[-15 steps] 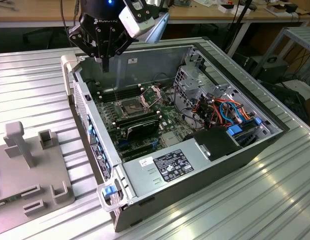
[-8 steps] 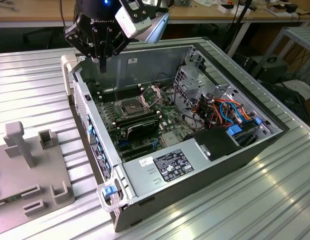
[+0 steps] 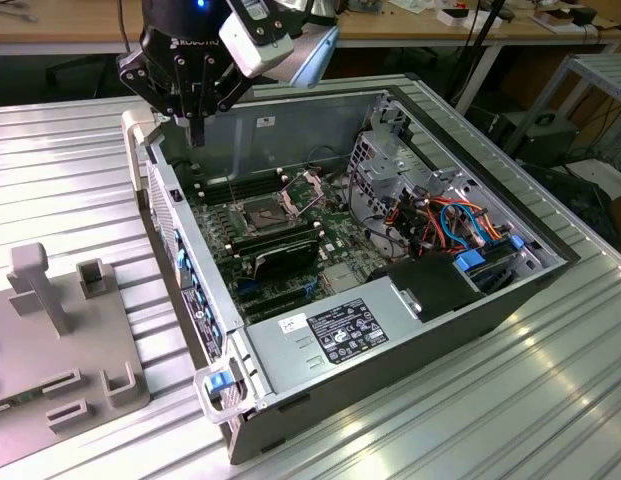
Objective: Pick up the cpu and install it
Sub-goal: 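Reach for the cpu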
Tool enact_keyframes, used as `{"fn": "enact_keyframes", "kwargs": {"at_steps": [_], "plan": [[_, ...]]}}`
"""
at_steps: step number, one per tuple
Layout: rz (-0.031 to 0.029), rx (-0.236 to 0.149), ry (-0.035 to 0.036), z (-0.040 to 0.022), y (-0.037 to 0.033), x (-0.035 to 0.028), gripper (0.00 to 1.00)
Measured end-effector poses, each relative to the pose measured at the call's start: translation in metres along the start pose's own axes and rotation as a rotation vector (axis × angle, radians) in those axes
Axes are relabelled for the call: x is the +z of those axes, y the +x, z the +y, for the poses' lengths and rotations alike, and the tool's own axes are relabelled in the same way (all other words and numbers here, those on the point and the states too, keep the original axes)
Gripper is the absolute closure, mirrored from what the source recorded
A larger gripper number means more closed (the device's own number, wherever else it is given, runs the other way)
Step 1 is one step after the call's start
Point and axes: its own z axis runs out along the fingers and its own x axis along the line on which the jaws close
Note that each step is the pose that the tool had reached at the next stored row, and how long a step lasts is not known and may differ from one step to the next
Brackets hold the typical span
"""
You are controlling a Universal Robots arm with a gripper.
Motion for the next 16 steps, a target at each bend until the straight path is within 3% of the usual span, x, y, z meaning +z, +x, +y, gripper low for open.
{"fn": "enact_keyframes", "kwargs": {"at_steps": [6,16], "plan": [[-0.0001,0.000,0.0000,-0.0006,0.0089,-0.0002,0.89],[0.0000,0.000,0.0001,-0.0012,0.0168,-0.0005,0.89]]}}
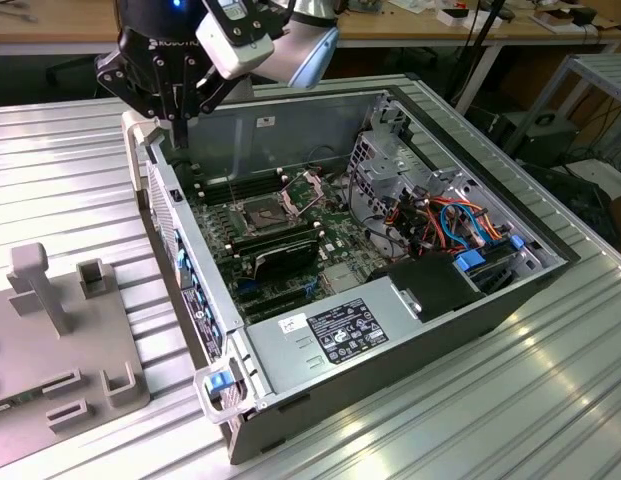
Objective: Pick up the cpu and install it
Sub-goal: 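Reach for the cpu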
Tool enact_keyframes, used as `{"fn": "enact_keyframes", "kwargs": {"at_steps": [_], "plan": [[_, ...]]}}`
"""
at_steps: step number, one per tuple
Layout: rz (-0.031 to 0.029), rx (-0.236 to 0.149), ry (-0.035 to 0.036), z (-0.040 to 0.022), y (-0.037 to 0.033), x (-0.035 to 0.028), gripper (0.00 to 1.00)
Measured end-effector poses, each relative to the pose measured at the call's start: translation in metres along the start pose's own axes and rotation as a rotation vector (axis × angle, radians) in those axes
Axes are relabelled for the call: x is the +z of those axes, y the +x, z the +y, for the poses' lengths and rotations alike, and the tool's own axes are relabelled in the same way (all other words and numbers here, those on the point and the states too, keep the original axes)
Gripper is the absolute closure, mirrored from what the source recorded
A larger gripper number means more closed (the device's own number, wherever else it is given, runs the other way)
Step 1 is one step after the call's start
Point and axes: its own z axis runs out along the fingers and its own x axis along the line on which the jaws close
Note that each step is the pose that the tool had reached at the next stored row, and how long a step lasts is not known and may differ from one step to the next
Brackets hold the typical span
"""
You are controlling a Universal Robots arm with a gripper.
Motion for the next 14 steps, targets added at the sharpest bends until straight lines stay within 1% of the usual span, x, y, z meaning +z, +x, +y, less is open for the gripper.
{"fn": "enact_keyframes", "kwargs": {"at_steps": [4,8,14], "plan": [[0.0000,0.000,0.0000,-0.0005,0.0061,-0.0002,0.89],[0.0000,0.000,0.0000,-0.0008,0.0107,-0.0003,0.89],[-0.0001,0.000,0.0000,-0.0011,0.0153,-0.0004,0.89]]}}
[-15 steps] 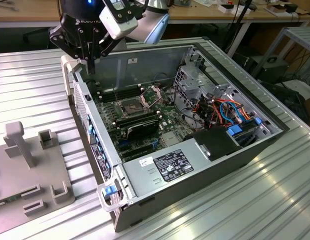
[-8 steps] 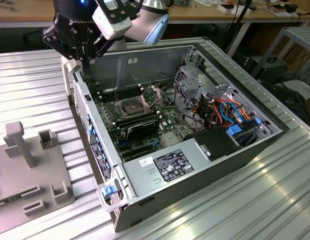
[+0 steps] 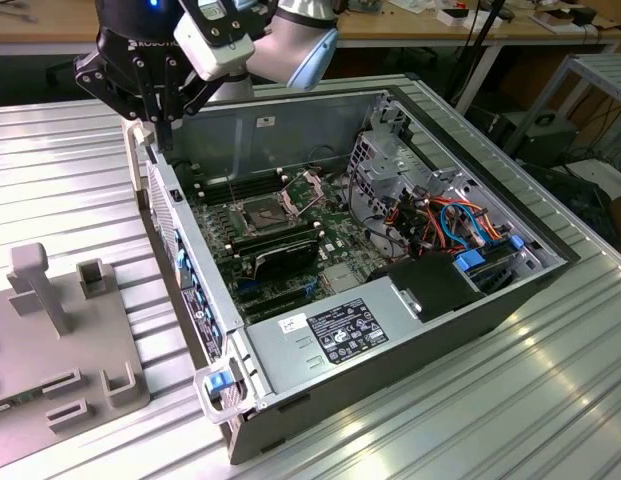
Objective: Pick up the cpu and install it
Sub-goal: 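Reach for the cpu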
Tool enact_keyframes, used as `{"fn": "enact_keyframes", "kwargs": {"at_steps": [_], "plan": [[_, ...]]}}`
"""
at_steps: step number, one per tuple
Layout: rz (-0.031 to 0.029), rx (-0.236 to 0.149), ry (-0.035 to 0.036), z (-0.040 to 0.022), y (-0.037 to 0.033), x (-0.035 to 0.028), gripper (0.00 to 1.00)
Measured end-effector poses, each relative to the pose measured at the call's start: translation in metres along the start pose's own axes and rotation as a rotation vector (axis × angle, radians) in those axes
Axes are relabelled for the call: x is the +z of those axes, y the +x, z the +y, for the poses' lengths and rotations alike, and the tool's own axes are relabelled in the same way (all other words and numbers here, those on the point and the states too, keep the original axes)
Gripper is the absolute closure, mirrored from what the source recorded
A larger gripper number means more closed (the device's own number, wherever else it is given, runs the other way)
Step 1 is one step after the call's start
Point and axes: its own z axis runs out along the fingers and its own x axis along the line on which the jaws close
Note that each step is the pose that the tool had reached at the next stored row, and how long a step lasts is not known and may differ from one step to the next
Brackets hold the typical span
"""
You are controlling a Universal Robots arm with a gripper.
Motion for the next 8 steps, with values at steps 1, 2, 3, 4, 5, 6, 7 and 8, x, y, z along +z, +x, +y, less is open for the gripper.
{"fn": "enact_keyframes", "kwargs": {"at_steps": [1,2,3,4,5,6,7,8], "plan": [[0.0000,0.000,0.0000,0.0000,0.0007,0.0000,0.89],[0.0001,0.000,0.0000,-0.0001,0.0009,0.0000,0.89],[0.0001,0.000,0.0000,-0.0001,0.0010,0.0000,0.89],[0.0001,0.000,0.0000,-0.0001,0.0011,-0.0001,0.89],[0.0001,0.000,0.0000,-0.0001,0.0011,-0.0001,0.89],[0.0001,0.000,0.0000,-0.0001,0.0011,-0.0001,0.89],[0.0001,0.000,0.0000,-0.0001,0.0011,0.0000,0.89],[0.0001,0.000,0.0000,-0.0001,0.0011,0.0000,0.89]]}}
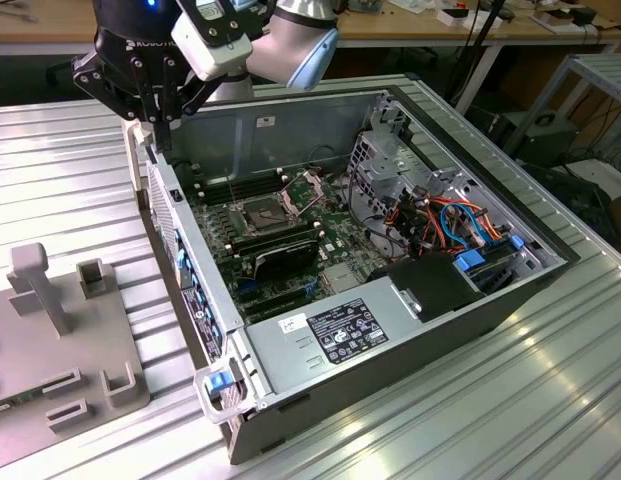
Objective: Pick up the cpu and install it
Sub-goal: 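Reach for the cpu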
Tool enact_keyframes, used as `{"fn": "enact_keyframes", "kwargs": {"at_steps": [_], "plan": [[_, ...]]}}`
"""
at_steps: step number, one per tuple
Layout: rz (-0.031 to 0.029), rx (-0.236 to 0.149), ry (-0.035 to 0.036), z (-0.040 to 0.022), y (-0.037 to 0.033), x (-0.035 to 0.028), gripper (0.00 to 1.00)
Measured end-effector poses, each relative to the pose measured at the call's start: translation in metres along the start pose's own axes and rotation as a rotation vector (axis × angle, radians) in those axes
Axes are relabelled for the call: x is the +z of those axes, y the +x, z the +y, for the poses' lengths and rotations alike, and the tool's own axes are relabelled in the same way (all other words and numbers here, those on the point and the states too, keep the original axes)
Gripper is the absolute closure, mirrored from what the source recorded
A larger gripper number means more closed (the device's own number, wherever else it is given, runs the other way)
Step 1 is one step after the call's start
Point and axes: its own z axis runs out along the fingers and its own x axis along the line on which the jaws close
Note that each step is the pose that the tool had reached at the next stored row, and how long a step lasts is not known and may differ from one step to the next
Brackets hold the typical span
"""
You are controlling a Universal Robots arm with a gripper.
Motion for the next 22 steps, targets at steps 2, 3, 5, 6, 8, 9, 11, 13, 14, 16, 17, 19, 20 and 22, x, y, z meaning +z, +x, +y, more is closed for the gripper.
{"fn": "enact_keyframes", "kwargs": {"at_steps": [2,3,5,6,8,9,11,13,14,16,17,19,20,22], "plan": [[0.0000,0.000,0.0000,0.0000,0.0003,0.0000,0.89],[0.0000,0.000,0.0000,0.0000,0.0008,0.0000,0.89],[0.0001,0.000,0.0001,-0.0002,0.0023,-0.0001,0.89],[0.0000,0.000,0.0000,-0.0004,0.0046,-0.0001,0.89],[0.0000,0.000,0.0000,-0.0006,0.0082,-0.0002,0.89],[0.0000,0.000,0.0000,-0.0007,0.0093,-0.0003,0.89],[-0.0001,0.000,0.0000,-0.0007,0.0096,-0.0002,0.89],[0.0000,0.000,0.0000,-0.0008,0.0103,-0.0003,0.89],[0.0000,0.000,0.0000,-0.0008,0.0103,-0.0003,0.89],[0.0000,0.000,0.0001,-0.0008,0.0107,-0.0003,0.89],[0.0000,0.000,0.0001,-0.0008,0.0111,-0.0003,0.89],[0.0000,0.000,0.0000,-0.0009,0.0118,-0.0003,0.89],[0.0000,0.000,0.0000,-0.0009,0.0119,-0.0003,0.89],[0.0000,0.000,0.0001,-0.0010,0.0132,-0.0004,0.89]]}}
